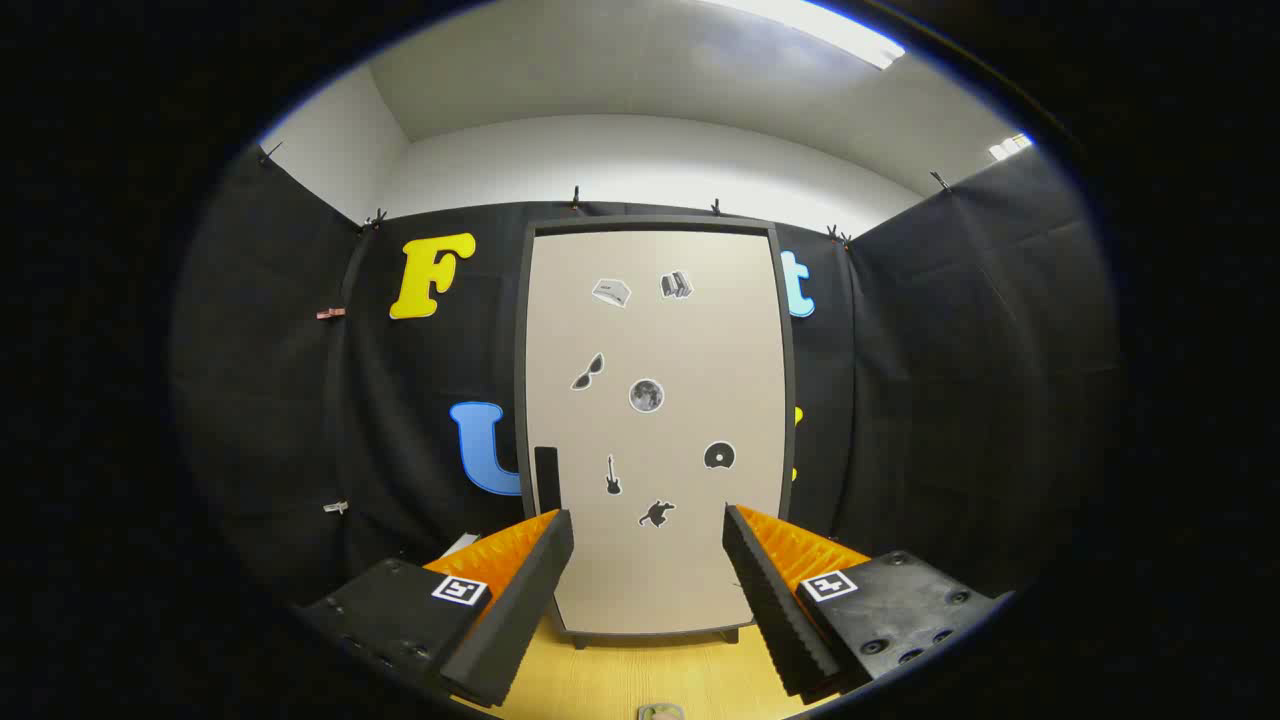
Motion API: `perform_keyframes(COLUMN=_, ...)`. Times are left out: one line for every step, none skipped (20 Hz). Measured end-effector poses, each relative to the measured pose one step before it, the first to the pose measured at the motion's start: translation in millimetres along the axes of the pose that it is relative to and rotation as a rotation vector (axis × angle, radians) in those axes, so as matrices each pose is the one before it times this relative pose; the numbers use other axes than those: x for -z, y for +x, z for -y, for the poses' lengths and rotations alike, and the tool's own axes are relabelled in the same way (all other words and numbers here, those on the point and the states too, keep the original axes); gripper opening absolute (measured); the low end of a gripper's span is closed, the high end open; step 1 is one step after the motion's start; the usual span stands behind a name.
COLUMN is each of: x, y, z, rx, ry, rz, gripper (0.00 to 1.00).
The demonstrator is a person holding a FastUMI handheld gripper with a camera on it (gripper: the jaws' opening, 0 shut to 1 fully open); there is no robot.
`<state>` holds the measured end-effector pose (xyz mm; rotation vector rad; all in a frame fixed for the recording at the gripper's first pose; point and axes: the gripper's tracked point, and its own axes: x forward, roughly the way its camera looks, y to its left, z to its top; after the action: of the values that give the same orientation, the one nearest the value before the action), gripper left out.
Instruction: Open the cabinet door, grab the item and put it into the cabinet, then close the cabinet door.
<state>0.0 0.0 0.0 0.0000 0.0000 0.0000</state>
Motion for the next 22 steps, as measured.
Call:
perform_keyframes(x=1.0, y=-0.65, z=0.63, rx=0.00536, ry=-0.00312, rz=-0.00371, gripper=0.98)
perform_keyframes(x=-0.37, y=-2.03, z=0.59, rx=0.00379, ry=0.00001, rz=0.00003, gripper=0.98)
perform_keyframes(x=-0.65, y=-3.21, z=1.3, rx=0.00292, ry=0.00293, rz=-0.00122, gripper=0.98)
perform_keyframes(x=-0.42, y=-2.27, z=0.69, rx=0.00035, ry=0.00283, rz=0.00039, gripper=0.98)
perform_keyframes(x=0.04, y=-1.08, z=0.51, rx=0.002, ry=0.00187, rz=-0.00102, gripper=0.98)
perform_keyframes(x=-0.46, y=-0.12, z=1.17, rx=0.0026, ry=0.00112, rz=0.00067, gripper=0.98)
perform_keyframes(x=1.1, y=1.03, z=0.24, rx=0.00128, ry=-0.00032, rz=-0.00011, gripper=0.98)
perform_keyframes(x=0.73, y=-0.29, z=0.92, rx=0.00283, ry=-0.00001, rz=0.00029, gripper=0.98)
perform_keyframes(x=1.02, y=0.1, z=1.35, rx=0.00232, ry=0.00191, rz=-0.00256, gripper=0.98)
perform_keyframes(x=0.84, y=-0.23, z=0.32, rx=0.0001, ry=0.00203, rz=-0.00171, gripper=0.98)
perform_keyframes(x=0.43, y=-0.07, z=0.47, rx=0.00013, ry=0.00104, rz=-0.00215, gripper=0.98)
perform_keyframes(x=1.17, y=0.02, z=0.81, rx=0.00015, ry=-0.00197, rz=-0.00316, gripper=0.98)
perform_keyframes(x=0.36, y=0.03, z=0.47, rx=0.00153, ry=-0.00374, rz=-0.00091, gripper=0.98)
perform_keyframes(x=-0.18, y=-0.17, z=0.84, rx=0.00199, ry=-0.00189, rz=-0.00164, gripper=0.98)
perform_keyframes(x=0.89, y=-0.66, z=0.39, rx=0.00134, ry=0.00015, rz=-0.0017, gripper=0.98)
perform_keyframes(x=0.41, y=0.42, z=0.07, rx=0.00229, ry=0.00071, rz=-0.00079, gripper=0.98)
perform_keyframes(x=0.06, y=0.24, z=0.12, rx=0.00183, ry=-0.00033, rz=-0.00001, gripper=0.98)
perform_keyframes(x=0.54, y=0.1, z=-0.87, rx=0.00101, ry=-0.00209, rz=-0.00108, gripper=0.98)
perform_keyframes(x=0.18, y=-0.12, z=-0.63, rx=0.0013, ry=-0.00199, rz=-0.00007, gripper=0.98)
perform_keyframes(x=0.29, y=0.72, z=-1.54, rx=-0.00149, ry=-0.00232, rz=-0.00078, gripper=0.98)
perform_keyframes(x=-0.28, y=0.53, z=-2.18, rx=-0.003, ry=-0.00115, rz=0.00078, gripper=0.98)
perform_keyframes(x=0.73, y=1.02, z=-2.63, rx=-0.00173, ry=-0.00084, rz=-0.00097, gripper=0.98)
